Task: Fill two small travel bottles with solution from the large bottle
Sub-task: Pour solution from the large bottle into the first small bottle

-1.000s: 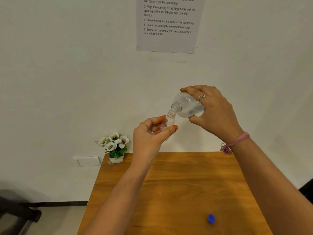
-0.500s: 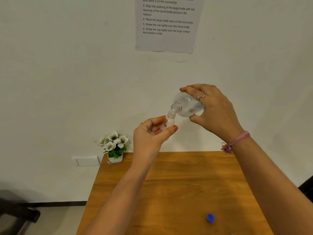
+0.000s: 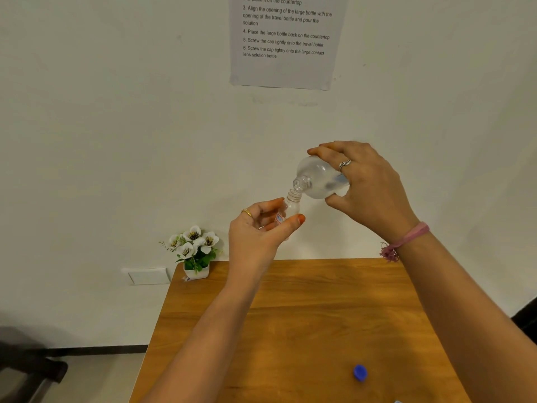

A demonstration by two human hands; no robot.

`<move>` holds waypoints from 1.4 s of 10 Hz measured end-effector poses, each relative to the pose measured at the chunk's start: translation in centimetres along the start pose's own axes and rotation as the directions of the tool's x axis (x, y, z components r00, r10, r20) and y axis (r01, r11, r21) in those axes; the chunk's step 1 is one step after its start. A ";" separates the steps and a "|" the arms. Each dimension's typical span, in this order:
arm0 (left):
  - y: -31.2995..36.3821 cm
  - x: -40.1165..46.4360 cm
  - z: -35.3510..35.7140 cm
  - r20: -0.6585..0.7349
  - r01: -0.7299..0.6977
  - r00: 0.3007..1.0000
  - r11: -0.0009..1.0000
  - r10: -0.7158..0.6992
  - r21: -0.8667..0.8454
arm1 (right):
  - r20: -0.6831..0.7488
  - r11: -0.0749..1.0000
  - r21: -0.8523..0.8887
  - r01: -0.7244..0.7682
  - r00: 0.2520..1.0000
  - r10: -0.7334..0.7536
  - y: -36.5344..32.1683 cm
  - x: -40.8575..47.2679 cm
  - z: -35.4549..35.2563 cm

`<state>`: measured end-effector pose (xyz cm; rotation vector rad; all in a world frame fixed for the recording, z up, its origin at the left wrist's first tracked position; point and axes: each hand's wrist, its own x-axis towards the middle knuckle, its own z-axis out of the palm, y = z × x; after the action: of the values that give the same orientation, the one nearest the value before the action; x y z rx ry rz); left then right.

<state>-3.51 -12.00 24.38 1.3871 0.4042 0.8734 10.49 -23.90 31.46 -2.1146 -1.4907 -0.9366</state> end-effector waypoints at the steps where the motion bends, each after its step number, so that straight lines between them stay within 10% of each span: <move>1: -0.1 0.0 0.0 0.004 -0.001 1.000 1.000 0.001 -0.003 | 0.001 1.000 0.000 0.003 1.000 -0.003 -0.1 0.0 0.0; 14: -0.7 0.1 0.1 -0.003 0.018 1.000 1.000 -0.018 -0.014 | 0.023 1.000 -0.029 0.013 1.000 -0.012 0.0 0.0 0.1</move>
<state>-3.17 -11.94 23.71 1.3676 0.4112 0.8624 10.50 -23.84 31.43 -2.1455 -1.5124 -0.9469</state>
